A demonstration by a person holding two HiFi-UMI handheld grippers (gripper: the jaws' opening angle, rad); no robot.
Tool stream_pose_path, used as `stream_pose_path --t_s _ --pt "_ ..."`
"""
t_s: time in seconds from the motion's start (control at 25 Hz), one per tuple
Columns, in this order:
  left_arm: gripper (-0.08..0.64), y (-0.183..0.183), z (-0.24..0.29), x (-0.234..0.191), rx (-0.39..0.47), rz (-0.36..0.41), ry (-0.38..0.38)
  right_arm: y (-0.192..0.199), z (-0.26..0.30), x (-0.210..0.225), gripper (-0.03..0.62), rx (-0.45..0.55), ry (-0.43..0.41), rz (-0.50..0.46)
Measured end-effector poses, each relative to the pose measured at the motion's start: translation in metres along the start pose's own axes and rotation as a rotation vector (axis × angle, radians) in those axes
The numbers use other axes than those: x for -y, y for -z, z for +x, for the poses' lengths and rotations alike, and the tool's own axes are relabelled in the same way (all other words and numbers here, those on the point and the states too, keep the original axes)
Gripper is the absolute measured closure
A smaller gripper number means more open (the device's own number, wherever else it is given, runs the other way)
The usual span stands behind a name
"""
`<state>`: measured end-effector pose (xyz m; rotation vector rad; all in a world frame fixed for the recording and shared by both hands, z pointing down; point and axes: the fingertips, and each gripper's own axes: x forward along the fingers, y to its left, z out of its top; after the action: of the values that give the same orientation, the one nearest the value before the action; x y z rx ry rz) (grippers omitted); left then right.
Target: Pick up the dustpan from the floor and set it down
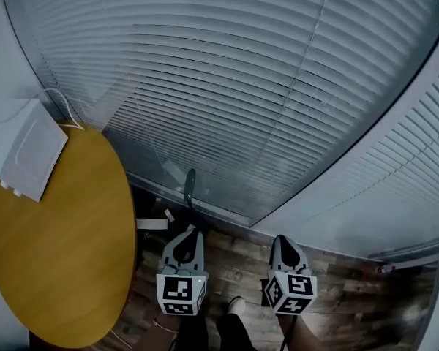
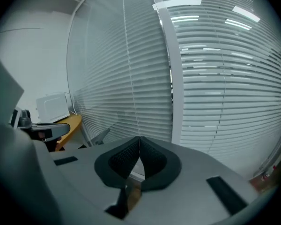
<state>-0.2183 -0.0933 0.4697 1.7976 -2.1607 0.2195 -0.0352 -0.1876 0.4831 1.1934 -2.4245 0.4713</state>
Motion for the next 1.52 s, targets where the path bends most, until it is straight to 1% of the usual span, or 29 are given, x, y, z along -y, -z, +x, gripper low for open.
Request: stream_pose_path --t_s 0.12,0.28,0.4,0.56,0.72,0.92,1.12,1.16,1.24,1.36,1.52 --pt "0.543 0.04 0.002 -0.008 -0.03 -0.026 -0.012 0.037 0.003 0.0 0.56 -0.041 0.014 0.03" --pt "0.543 0.095 0.005 -0.021 -0.069 -0.045 -0.036 0.089 0.012 -0.002 0.56 -0.092 0.025 0.035" --pt "0.543 0.118 0.013 -0.028 -0.08 -0.041 -0.055 0.112 0.024 0.001 0.56 -0.114 0.029 0.04" --pt "0.543 0.14 0.012 -0.031 -0.097 -0.052 -0.063 0.129 0.031 0.0 0.56 -0.118 0.033 0.05" --pt "0.543 0.145 0.009 -0.032 -0.107 -0.047 -0.065 0.133 0.033 -0.001 0.56 -0.114 0.033 0.059" --pt "0.541 0.142 0.006 -0.033 -0.087 -0.061 -0.058 0.142 0.031 -0.003 0.56 -0.121 0.036 0.085" --pt "0.54 0.145 0.012 -0.041 -0.084 -0.072 -0.077 0.15 0.029 -0.006 0.56 -0.134 0.04 0.09" --pt "0.527 0.145 0.014 -0.042 -0.083 -0.071 -0.08 0.151 0.029 -0.005 0.56 -0.136 0.042 0.09" --pt "0.417 0.145 0.02 -0.043 -0.087 -0.071 -0.078 0.152 0.029 -0.003 0.56 -0.138 0.048 0.091" --pt "0.413 0.146 0.028 -0.044 -0.09 -0.065 -0.072 0.154 0.03 0.001 0.56 -0.14 0.059 0.095" --pt "0.385 0.149 0.04 -0.047 -0.093 -0.06 -0.06 0.159 0.032 0.003 0.56 -0.148 0.074 0.107"
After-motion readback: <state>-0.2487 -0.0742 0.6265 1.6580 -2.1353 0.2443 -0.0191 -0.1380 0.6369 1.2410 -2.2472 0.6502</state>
